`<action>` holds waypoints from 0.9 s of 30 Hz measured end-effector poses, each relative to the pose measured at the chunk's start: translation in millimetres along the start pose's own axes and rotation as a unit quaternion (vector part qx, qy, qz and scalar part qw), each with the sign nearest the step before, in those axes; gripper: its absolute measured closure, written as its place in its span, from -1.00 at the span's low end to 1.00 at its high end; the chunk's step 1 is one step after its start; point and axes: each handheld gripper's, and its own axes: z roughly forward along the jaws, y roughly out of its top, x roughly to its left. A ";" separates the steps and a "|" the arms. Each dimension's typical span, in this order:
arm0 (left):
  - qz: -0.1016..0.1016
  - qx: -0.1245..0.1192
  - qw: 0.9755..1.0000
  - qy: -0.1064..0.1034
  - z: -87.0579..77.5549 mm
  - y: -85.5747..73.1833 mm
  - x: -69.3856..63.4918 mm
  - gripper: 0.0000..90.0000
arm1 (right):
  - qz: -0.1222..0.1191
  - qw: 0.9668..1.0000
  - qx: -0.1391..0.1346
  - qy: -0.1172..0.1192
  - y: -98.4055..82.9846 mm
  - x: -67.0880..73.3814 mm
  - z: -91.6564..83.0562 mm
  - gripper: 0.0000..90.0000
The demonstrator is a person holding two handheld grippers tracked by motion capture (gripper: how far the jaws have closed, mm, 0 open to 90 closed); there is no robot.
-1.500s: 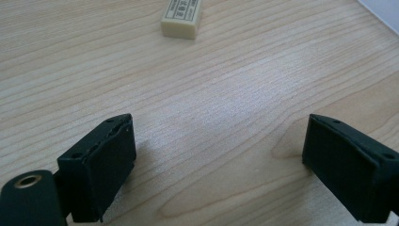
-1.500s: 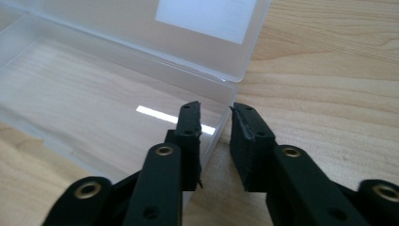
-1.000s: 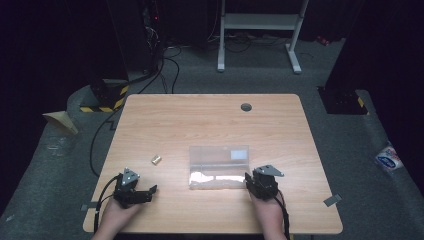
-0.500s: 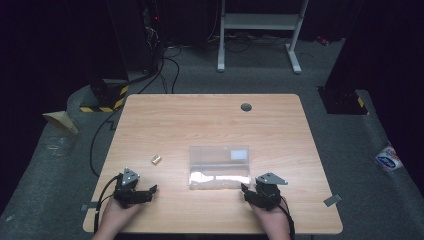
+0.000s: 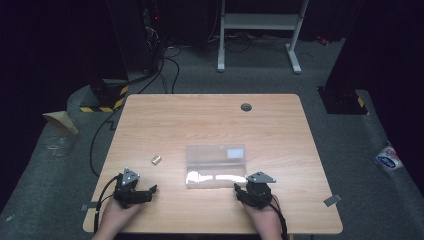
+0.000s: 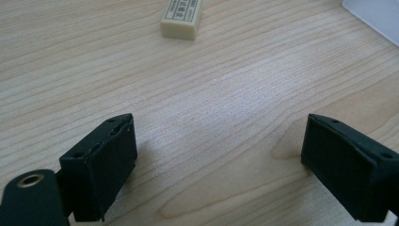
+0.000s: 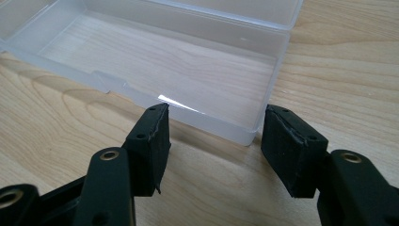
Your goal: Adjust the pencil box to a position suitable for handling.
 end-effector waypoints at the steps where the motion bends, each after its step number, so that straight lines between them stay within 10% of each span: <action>1: 0.000 0.000 1.000 0.000 0.0 0.0 0.0 -0.76 | 0.003 1.000 0.002 -0.004 1.0 3.2 0.9 -0.07; 27: 0.001 0.000 1.000 0.000 0.0 0.1 0.0 -0.75 | 0.008 1.000 0.001 -0.027 7.0 22.3 10.2 -0.12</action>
